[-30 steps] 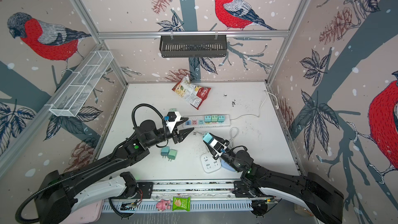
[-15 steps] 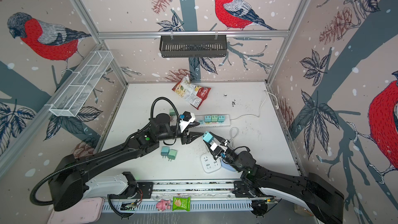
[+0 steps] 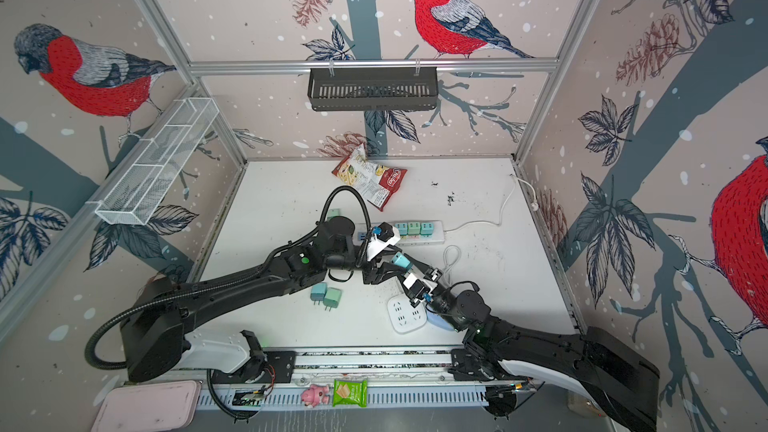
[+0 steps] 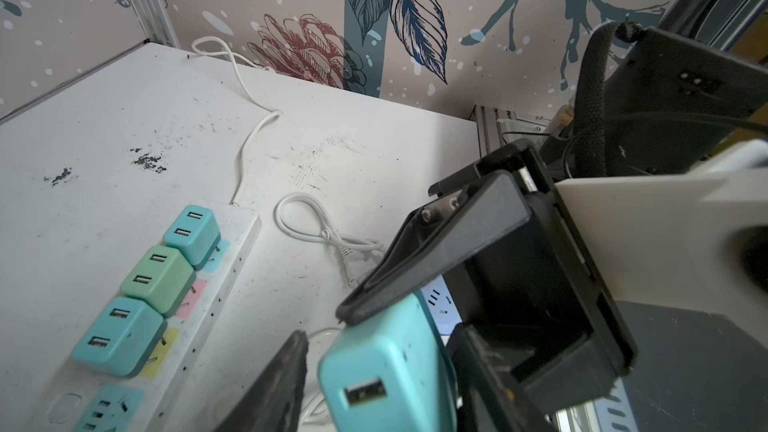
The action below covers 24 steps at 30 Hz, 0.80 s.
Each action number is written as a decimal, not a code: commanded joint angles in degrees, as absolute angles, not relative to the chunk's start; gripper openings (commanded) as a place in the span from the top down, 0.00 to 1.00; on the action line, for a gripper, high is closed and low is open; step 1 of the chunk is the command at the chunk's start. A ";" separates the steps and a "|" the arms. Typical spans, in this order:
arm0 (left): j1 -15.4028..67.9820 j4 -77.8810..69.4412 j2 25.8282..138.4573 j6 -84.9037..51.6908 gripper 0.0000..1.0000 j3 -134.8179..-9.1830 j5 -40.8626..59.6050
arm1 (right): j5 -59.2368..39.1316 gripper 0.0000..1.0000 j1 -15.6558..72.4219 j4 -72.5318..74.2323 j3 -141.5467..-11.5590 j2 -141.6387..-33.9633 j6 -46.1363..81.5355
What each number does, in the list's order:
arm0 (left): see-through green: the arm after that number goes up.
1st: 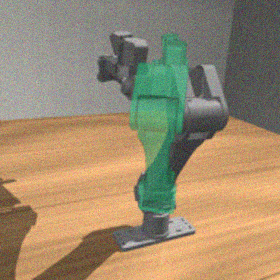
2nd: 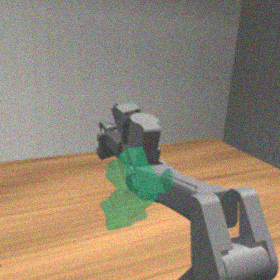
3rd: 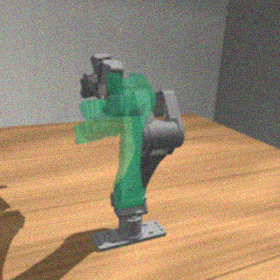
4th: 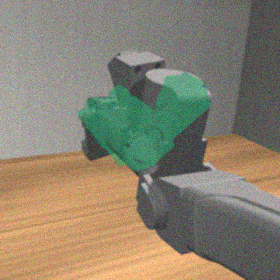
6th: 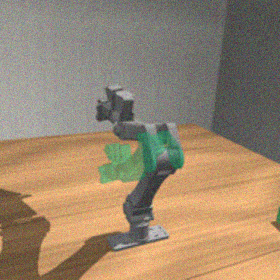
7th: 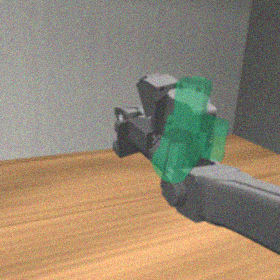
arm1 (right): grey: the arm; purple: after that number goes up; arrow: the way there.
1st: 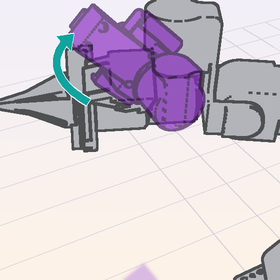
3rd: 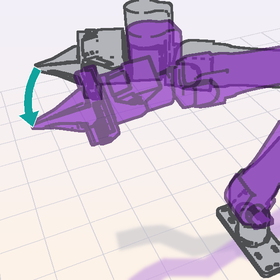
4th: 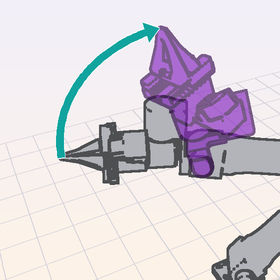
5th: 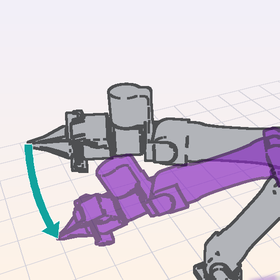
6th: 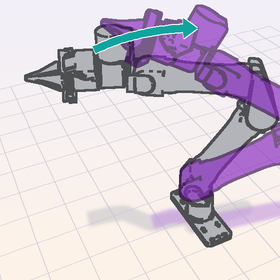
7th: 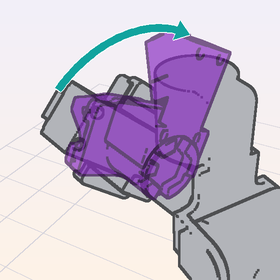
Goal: Insert the plug
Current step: 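Close the left gripper on the teal adapter held by the right gripper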
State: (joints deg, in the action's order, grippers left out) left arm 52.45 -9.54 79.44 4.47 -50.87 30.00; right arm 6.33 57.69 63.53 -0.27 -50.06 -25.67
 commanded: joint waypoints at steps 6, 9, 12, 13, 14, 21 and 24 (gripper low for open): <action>53.08 -6.91 81.28 5.87 0.56 -53.00 33.20 | 8.99 0.98 57.79 67.15 1.42 -53.49 -25.82; 53.26 -5.93 82.24 6.27 0.63 -53.82 33.57 | 9.28 0.99 57.79 67.33 0.94 -54.55 -25.48; 53.36 -5.26 83.01 6.64 0.71 -54.48 34.77 | 9.93 0.99 57.78 67.37 0.60 -55.04 -25.31; 53.35 -5.06 83.18 6.68 0.73 -54.65 34.93 | 10.12 0.99 57.82 67.33 0.59 -54.92 -25.31; 53.39 -4.89 83.31 6.77 0.73 -54.71 35.00 | 10.35 0.99 57.77 67.35 0.67 -54.80 -25.23; 53.36 -3.66 83.93 6.48 0.48 -55.70 35.41 | 10.74 0.99 57.81 68.23 2.40 -51.85 -25.47; 53.37 -3.34 84.02 6.42 0.48 -55.99 35.69 | 11.37 0.99 57.70 68.65 3.41 -50.33 -25.80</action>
State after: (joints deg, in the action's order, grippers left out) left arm 53.10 -5.39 83.81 4.45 -55.57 31.94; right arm 10.35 57.69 64.29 -0.27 -51.33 -26.94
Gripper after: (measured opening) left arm 0.526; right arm 0.445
